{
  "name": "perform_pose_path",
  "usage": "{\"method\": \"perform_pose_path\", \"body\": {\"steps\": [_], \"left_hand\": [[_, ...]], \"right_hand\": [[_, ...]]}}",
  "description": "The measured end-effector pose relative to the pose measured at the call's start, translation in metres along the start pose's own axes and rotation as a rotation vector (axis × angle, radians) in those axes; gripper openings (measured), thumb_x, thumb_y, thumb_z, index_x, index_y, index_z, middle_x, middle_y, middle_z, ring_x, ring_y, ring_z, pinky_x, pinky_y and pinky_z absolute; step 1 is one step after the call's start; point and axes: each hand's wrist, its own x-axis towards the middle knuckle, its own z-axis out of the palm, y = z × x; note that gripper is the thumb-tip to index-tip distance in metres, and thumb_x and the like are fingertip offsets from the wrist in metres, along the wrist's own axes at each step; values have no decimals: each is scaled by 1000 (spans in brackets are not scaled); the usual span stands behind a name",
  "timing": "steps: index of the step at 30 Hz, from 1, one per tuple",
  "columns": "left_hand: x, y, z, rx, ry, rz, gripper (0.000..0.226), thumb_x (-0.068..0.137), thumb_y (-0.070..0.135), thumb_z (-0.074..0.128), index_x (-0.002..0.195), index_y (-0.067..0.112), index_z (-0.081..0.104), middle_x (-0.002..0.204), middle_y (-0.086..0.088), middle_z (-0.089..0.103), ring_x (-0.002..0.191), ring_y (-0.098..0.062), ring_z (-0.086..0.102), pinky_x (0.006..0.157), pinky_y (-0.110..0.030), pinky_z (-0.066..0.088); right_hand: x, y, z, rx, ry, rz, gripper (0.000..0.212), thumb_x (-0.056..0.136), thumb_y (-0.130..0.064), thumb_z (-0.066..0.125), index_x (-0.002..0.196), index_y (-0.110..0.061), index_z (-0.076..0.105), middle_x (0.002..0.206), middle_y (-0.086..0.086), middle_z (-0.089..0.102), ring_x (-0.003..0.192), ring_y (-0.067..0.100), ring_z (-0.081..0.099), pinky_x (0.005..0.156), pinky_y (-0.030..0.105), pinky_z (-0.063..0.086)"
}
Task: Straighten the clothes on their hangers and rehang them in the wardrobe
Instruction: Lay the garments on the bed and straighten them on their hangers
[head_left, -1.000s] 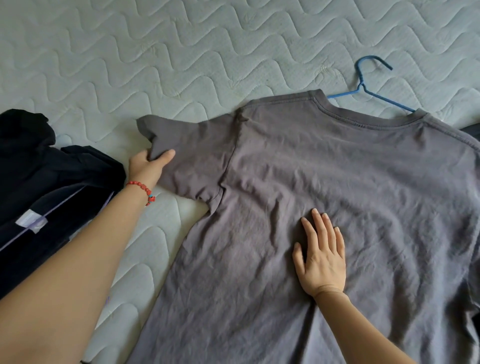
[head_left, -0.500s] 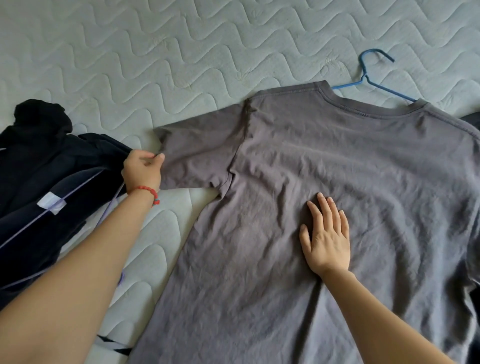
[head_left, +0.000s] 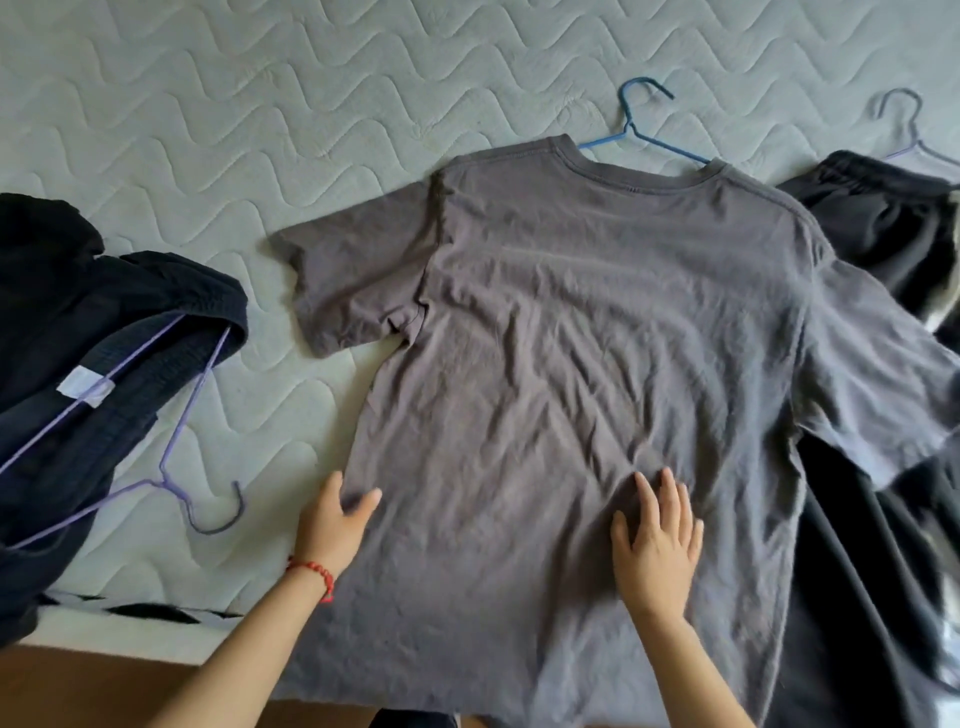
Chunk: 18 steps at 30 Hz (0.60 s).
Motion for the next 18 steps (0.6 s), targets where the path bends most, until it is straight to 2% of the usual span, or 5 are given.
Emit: {"method": "perform_pose_path", "body": {"steps": [3,6,10,13,18], "left_hand": [[-14,-17,-2,39,-26,37,29,85,17,62,99,-8,61,109,-28,64,106,-40,59,86,-39,43],[-22,-29,-4,31,-33,-4,29,87,16,59,101,-10,62,110,-29,64,107,-42,58,88,-40,43],[-36,-38,0,-8,-31,-52,32,89,15,57,103,-13,60,111,-30,63,108,-43,57,89,-39,42],[-45,-47,5,-11,-23,-59,34,89,16,57,101,-15,61,109,-32,63,106,-44,57,88,-41,43],[-58,-60,9,-2,-18,-40,30,89,16,57,102,-10,63,107,-29,65,105,-42,59,87,-41,44]], "right_hand": [[-35,34,-4,-14,-16,162,51,87,-21,59,137,-17,46,152,10,31,141,29,22,111,54,16],[-54,59,-10,2,-20,309,54,84,-18,64,135,-14,47,152,14,28,141,32,21,111,55,16],[-70,77,-17,136,132,487,52,82,-18,65,130,-5,49,145,25,33,132,43,32,101,57,32],[-74,83,-27,172,138,580,57,81,-17,67,132,-5,44,134,28,41,120,47,40,94,58,36],[-78,103,-45,210,-29,606,23,92,-18,51,111,-5,49,119,22,54,105,44,53,84,46,41]]}}
